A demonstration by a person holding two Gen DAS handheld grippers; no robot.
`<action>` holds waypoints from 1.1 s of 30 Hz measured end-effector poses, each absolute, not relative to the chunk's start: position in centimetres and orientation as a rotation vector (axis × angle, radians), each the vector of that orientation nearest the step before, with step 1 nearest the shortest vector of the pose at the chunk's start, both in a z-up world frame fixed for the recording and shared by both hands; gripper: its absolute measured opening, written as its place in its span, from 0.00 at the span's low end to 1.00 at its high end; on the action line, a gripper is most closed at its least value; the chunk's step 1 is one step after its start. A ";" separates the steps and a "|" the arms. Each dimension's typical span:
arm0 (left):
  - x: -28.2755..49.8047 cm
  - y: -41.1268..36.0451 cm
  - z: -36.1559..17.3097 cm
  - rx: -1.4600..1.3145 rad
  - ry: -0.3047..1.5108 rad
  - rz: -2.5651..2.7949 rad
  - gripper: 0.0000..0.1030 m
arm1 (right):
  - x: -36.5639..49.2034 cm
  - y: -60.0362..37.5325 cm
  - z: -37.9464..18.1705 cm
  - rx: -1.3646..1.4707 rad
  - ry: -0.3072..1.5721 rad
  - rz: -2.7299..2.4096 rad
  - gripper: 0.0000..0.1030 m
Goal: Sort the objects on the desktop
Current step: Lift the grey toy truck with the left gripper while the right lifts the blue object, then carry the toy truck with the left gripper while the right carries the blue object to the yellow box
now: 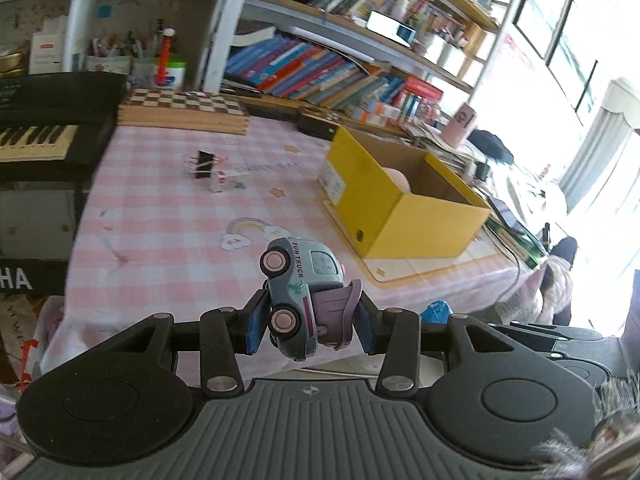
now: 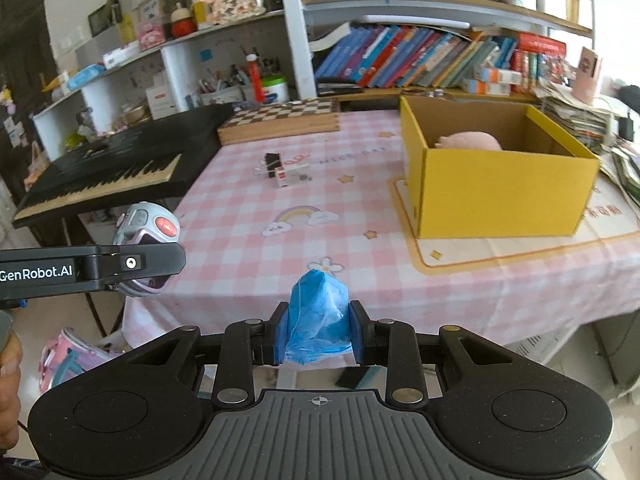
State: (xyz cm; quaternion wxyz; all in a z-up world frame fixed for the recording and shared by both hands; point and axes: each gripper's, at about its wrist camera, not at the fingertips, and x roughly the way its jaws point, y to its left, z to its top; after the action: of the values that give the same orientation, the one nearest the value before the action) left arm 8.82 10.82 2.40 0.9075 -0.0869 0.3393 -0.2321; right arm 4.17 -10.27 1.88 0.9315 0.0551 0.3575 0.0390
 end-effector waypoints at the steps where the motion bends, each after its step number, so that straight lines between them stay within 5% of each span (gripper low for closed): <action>1: 8.8 10.6 2.3 -0.179 0.705 -0.490 0.40 | 3.9 -10.4 1.9 0.115 0.734 0.073 0.28; 33: 10.6 0.5 1.4 -0.075 0.786 -0.700 0.40 | 2.3 -18.2 1.1 0.225 0.771 -0.088 0.29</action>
State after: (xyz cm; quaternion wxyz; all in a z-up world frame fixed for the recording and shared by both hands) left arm 10.59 0.51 1.42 0.8640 -0.0359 0.3752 -0.3338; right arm 2.32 -18.25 1.07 0.9195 0.1093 0.3751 -0.0428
